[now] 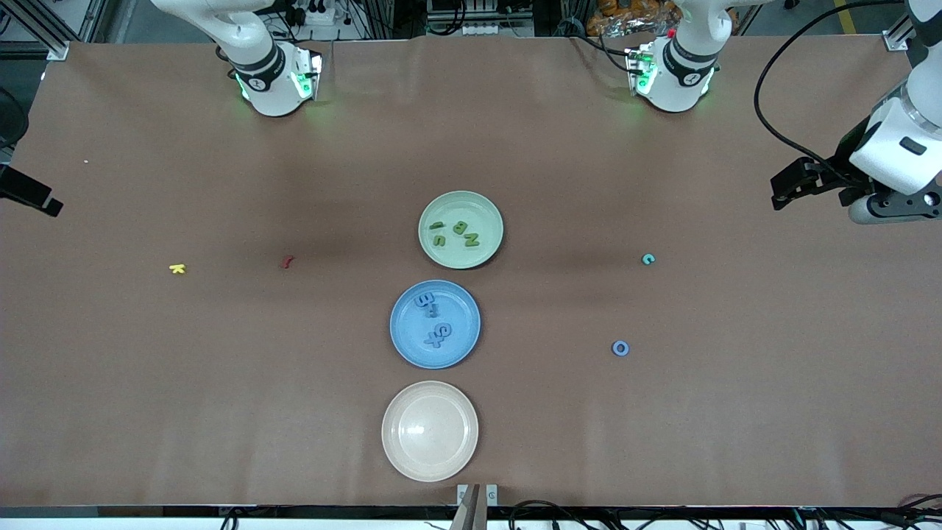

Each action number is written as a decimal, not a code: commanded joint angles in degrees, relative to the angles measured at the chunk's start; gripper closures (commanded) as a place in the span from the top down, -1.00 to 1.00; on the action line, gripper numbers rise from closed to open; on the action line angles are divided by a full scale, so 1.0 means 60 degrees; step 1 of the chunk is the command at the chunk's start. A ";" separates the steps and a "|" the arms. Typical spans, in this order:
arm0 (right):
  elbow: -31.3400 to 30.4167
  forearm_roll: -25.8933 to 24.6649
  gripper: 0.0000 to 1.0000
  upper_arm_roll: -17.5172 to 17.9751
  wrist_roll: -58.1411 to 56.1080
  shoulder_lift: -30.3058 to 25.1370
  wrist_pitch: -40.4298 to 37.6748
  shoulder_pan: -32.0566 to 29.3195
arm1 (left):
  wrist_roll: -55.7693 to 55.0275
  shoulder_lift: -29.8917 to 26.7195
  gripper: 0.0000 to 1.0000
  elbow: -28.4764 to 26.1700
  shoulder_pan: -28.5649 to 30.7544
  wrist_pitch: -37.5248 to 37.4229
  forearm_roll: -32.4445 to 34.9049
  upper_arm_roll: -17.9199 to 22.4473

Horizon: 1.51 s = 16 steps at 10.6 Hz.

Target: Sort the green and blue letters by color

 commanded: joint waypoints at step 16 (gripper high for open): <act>-0.0227 -0.0071 1.00 -0.0164 -0.0096 -0.0356 -0.0055 0.0377 | 0.0219 -0.0313 1.00 0.0046 0.0081 0.0036 -0.0635 -0.0004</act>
